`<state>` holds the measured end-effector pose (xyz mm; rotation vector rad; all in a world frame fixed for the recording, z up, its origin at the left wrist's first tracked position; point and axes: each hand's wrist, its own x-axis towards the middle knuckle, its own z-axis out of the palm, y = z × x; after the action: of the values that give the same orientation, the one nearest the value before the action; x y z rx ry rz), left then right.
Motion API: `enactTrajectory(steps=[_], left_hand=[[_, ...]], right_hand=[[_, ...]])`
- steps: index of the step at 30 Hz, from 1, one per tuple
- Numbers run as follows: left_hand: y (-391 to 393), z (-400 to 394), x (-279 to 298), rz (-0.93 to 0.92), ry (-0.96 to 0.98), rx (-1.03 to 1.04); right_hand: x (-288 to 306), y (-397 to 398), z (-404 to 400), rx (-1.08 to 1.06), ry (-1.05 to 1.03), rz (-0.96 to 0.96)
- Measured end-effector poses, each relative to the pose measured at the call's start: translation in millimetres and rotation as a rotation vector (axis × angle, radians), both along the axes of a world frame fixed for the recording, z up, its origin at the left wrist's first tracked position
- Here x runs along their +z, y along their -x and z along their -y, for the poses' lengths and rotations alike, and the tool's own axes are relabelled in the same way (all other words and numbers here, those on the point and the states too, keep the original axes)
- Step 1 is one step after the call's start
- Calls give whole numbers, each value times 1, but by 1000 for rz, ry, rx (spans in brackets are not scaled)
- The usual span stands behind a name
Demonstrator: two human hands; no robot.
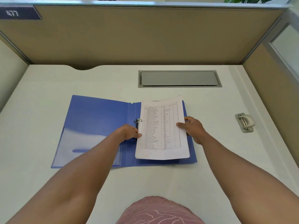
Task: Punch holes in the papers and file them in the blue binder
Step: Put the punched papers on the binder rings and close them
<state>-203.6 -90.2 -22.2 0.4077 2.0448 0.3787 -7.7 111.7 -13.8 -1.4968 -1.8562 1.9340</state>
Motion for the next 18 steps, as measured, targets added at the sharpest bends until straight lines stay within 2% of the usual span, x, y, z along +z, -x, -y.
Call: enactTrajectory(steps=[8, 18], left_hand=[[3, 4, -1, 73, -44, 43], [6, 2, -5, 135, 21, -21]], right_hand=[[0, -1, 0, 34, 36, 3], [-3, 4, 2, 44, 89, -40]])
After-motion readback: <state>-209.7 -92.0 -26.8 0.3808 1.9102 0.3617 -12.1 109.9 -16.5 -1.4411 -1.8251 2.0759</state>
